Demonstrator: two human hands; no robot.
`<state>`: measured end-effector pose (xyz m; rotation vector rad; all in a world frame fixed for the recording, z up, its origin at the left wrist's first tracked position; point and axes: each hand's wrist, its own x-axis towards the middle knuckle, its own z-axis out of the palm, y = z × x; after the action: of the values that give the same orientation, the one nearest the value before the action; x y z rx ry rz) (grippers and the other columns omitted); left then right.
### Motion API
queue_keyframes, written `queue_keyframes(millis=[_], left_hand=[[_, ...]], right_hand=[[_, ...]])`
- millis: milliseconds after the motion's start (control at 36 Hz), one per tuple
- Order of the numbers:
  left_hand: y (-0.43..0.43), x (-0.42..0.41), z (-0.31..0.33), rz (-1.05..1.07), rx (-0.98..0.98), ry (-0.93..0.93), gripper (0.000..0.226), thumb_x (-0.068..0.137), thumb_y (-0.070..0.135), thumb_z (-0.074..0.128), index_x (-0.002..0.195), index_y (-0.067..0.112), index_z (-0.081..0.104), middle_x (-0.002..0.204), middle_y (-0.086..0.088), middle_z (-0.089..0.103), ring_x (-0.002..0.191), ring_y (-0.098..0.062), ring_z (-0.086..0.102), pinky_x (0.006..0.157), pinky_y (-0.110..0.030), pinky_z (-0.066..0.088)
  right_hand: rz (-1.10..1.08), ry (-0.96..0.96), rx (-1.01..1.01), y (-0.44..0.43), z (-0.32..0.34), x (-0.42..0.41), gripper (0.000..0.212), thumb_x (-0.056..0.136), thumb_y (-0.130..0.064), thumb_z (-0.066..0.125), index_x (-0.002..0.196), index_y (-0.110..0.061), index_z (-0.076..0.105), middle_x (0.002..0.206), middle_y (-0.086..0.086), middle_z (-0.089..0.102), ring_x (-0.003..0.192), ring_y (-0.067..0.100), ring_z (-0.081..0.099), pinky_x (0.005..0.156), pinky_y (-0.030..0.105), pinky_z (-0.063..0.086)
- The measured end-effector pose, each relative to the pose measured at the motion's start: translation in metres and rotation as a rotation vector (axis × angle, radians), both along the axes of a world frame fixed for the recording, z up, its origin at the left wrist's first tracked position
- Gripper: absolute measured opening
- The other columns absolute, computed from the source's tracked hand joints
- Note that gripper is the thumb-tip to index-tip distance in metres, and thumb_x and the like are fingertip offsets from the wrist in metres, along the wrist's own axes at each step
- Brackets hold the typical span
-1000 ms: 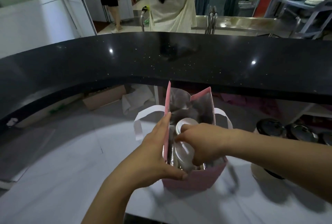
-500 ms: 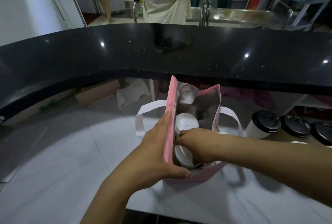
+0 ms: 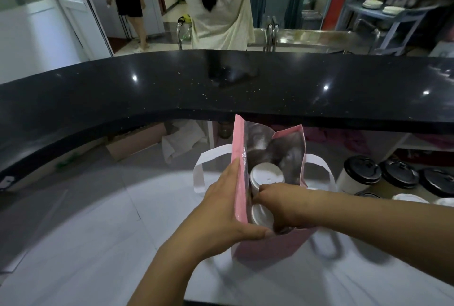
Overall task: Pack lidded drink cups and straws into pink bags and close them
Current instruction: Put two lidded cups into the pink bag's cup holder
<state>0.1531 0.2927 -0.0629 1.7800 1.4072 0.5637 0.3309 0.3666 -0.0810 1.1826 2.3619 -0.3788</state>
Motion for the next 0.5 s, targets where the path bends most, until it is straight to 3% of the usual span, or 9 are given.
queue_keyframes(millis=[111,222,361,500], left_hand=[[0.002,0.000,-0.001,-0.022,0.009,-0.003,0.136,0.057,0.059,0.087,0.145,0.061,-0.017,0.155,0.034,0.014,0.123,0.008,0.023,0.093,-0.012,0.029],[0.005,0.000,-0.002,-0.034,0.021,-0.005,0.136,0.057,0.059,0.086,0.148,0.058,-0.014,0.157,0.030,0.015,0.126,0.005,0.023,0.098,-0.018,0.032],[0.008,-0.006,-0.005,-0.042,0.072,0.002,0.128,0.053,0.071,0.079,0.145,0.062,-0.011,0.151,0.039,0.013,0.126,0.009,0.021,0.094,-0.015,0.027],[0.014,-0.012,-0.004,-0.085,0.057,0.029,0.123,0.057,0.080,0.072,0.146,0.061,-0.011,0.156,0.040,0.003,0.147,-0.004,0.013,0.110,-0.029,0.027]], right_hand=[[-0.009,-0.009,-0.013,-0.003,0.004,-0.002,0.069,0.076,-0.020,0.077,0.140,-0.024,0.050,0.130,0.004,0.054,0.116,0.027,0.058,0.085,0.032,0.050],[-0.030,-0.008,-0.034,-0.004,0.004,-0.003,0.073,0.077,-0.018,0.076,0.143,-0.028,0.047,0.127,0.005,0.057,0.111,0.027,0.060,0.076,0.029,0.047],[-0.037,-0.008,-0.030,-0.001,0.006,-0.005,0.063,0.084,-0.022,0.073,0.141,-0.029,0.050,0.130,0.001,0.057,0.117,0.027,0.058,0.088,0.032,0.048],[-0.103,0.143,0.141,-0.002,0.031,0.011,0.050,0.085,-0.030,0.072,0.132,-0.037,0.055,0.132,-0.010,0.057,0.115,0.020,0.059,0.088,0.038,0.052]])
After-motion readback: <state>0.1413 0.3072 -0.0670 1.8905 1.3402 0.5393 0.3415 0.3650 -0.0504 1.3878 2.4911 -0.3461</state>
